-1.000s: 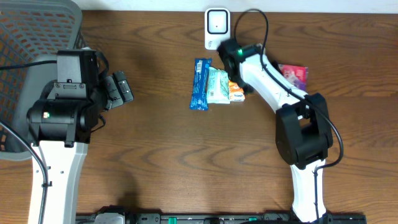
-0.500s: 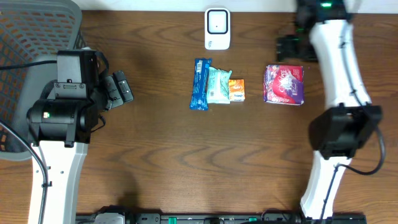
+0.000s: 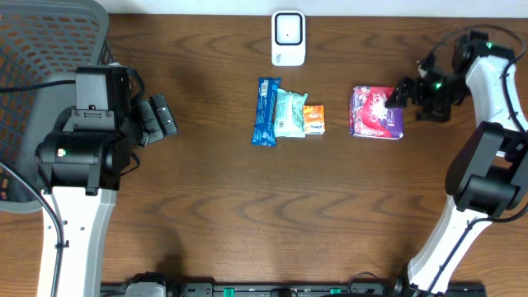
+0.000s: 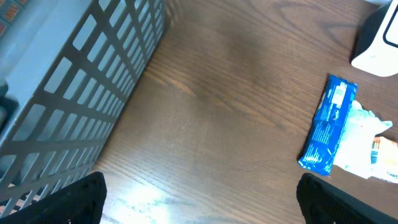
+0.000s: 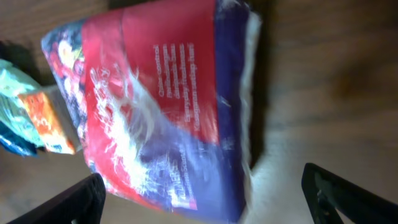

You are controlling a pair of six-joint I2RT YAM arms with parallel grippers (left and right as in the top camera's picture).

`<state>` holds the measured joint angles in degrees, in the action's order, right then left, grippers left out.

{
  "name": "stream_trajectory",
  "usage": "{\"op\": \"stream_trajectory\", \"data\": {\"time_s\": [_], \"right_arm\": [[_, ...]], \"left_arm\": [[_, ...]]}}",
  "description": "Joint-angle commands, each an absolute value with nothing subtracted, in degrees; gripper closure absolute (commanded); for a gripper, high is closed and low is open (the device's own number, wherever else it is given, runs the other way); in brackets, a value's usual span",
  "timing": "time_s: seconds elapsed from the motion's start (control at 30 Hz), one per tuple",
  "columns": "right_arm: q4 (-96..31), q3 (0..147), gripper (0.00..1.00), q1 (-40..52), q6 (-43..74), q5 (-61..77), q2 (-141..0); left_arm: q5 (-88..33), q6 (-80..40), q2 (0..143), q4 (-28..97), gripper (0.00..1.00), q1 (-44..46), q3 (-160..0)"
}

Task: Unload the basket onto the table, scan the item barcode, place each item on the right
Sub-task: 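Grasp the purple Carefree pack with the right gripper, then lift the Carefree pack and carry it up toward the scanner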

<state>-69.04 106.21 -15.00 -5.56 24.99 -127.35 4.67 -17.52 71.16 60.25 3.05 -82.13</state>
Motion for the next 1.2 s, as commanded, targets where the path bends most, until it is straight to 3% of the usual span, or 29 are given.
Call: {"op": "stream_trajectory", "data": {"time_s": [0.0,0.1,0.2,0.33,0.57,0.67,0.77,1.0,1.17], "right_arm": [[-64.6,100.62,0.05,-15.11,-7.62,33.78,-127.13],[-59.27,96.2,0.12,-14.92,-5.13,33.71,-127.13],[-54.76,92.6,0.33,-14.92,-1.67,33.76,-127.13],[-53.56,91.64,0.67,-14.79,1.5,35.79,-127.11],[-53.95,92.16,0.99,-14.74,7.64,62.74,-127.09],[-53.47,92.16,0.99,-14.74,14.26,80.09,-127.09],[-53.56,92.16,0.99,-14.66,15.86,88.03,-127.09],[-61.78,92.18,0.99,-12.73,28.05,89.47,-127.0],[-65.73,92.18,0.99,-9.72,30.15,89.49,-127.0]], "left_arm": [[5.19,-16.75,71.37,60.45,0.02,2.85,-82.74],[5.19,-16.75,71.37,60.45,0.02,2.85,-82.74],[5.19,-16.75,71.37,60.45,0.02,2.85,-82.74],[5.19,-16.75,71.37,60.45,0.02,2.85,-82.74],[5.17,-16.75,71.37,60.45,0.02,2.85,-82.74],[5.19,-16.75,71.37,60.45,0.02,2.85,-82.74],[5.19,-16.75,71.37,60.45,0.02,2.85,-82.74],[5.19,-16.75,71.37,60.45,0.02,2.85,-82.74],[5.19,-16.75,71.37,60.45,0.02,2.85,-82.74]]}}
